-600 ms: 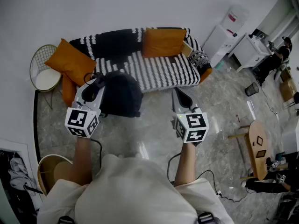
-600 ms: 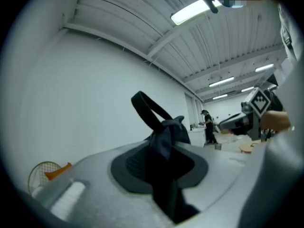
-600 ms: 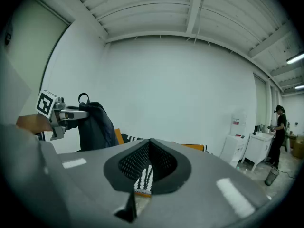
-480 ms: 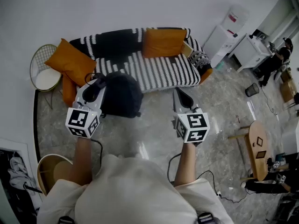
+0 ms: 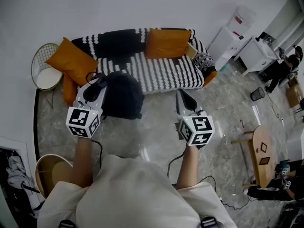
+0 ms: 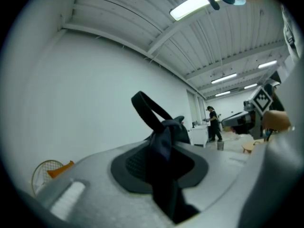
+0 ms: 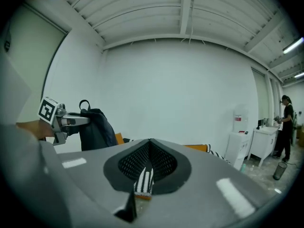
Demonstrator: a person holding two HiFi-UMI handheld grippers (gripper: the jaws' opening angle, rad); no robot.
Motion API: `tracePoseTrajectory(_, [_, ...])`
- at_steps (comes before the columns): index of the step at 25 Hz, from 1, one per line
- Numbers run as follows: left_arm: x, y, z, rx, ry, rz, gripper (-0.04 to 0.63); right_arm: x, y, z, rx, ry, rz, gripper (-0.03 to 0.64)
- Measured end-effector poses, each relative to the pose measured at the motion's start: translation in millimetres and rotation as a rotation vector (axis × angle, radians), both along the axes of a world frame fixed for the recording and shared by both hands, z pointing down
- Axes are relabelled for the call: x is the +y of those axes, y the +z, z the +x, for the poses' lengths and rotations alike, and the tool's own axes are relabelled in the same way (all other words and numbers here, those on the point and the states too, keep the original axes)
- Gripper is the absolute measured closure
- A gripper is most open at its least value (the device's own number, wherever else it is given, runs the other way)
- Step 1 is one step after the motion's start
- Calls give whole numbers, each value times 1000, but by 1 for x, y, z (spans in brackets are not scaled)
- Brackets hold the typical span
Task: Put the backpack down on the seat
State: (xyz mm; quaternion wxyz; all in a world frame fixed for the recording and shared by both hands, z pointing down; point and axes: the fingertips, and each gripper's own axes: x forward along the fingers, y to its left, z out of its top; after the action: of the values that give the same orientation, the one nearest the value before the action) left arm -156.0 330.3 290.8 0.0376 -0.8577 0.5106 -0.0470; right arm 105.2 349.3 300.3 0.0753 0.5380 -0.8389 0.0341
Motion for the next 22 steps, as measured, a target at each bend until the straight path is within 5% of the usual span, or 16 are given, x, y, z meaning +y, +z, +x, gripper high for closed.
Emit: tracePoseTrajectory(22, [-67,13,40,31,7,-41,518,-60,22,21,2,-65,-35,611])
